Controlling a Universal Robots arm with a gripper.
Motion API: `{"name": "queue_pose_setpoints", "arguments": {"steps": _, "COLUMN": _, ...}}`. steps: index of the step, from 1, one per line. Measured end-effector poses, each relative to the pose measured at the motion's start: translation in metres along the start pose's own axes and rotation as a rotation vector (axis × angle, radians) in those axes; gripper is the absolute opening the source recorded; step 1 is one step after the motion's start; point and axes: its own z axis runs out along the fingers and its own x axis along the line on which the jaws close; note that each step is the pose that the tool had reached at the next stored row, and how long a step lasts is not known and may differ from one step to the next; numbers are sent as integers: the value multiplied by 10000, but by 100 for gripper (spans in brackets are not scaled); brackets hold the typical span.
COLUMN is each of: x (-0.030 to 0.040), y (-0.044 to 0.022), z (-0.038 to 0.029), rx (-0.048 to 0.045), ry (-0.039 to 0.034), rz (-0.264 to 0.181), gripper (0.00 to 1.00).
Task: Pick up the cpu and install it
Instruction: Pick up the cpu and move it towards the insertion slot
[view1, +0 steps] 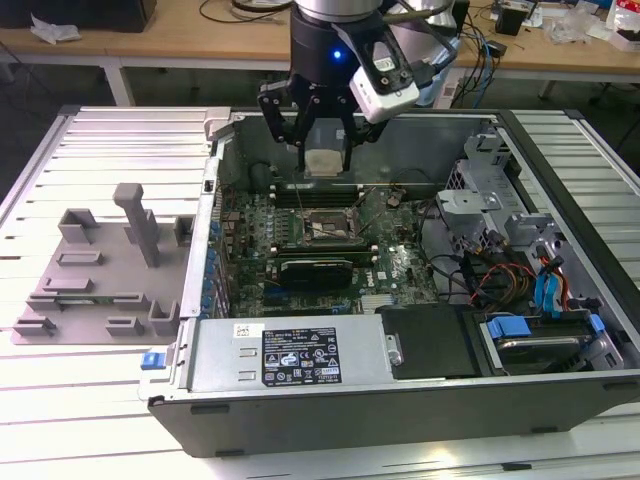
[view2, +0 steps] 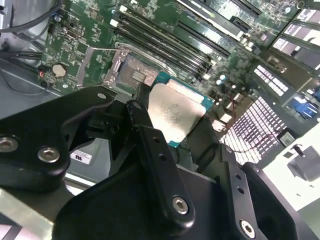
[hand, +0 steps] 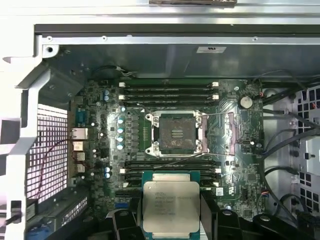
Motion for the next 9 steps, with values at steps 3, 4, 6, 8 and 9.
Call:
{"name": "queue_pose_setpoints", "arguments": {"steps": 3, "x": -74, "y": 1, "z": 50, "rx": 1, "ry": 0, "rz": 0, "gripper": 55}}
{"name": "queue_pose_setpoints", "arguments": {"steps": 4, "x": -97, "y": 1, "z": 74, "rx": 2, "ry": 1, "rz": 0, "gripper": 55}}
{"name": "queue_pose_setpoints", "arguments": {"steps": 6, "x": -115, "y": 9, "z": 120, "rx": 1, "ry": 0, "rz": 0, "gripper": 55}}
{"name": "queue_pose_setpoints", "arguments": {"steps": 8, "x": -116, "y": 15, "z": 152, "rx": 0, "ry": -1, "rz": -1, "gripper": 55}}
{"name": "queue_pose_setpoints", "arguments": {"steps": 9, "x": -115, "y": 21, "z": 180, "rx": 1, "ry": 0, "rz": 0, "gripper": 55}}
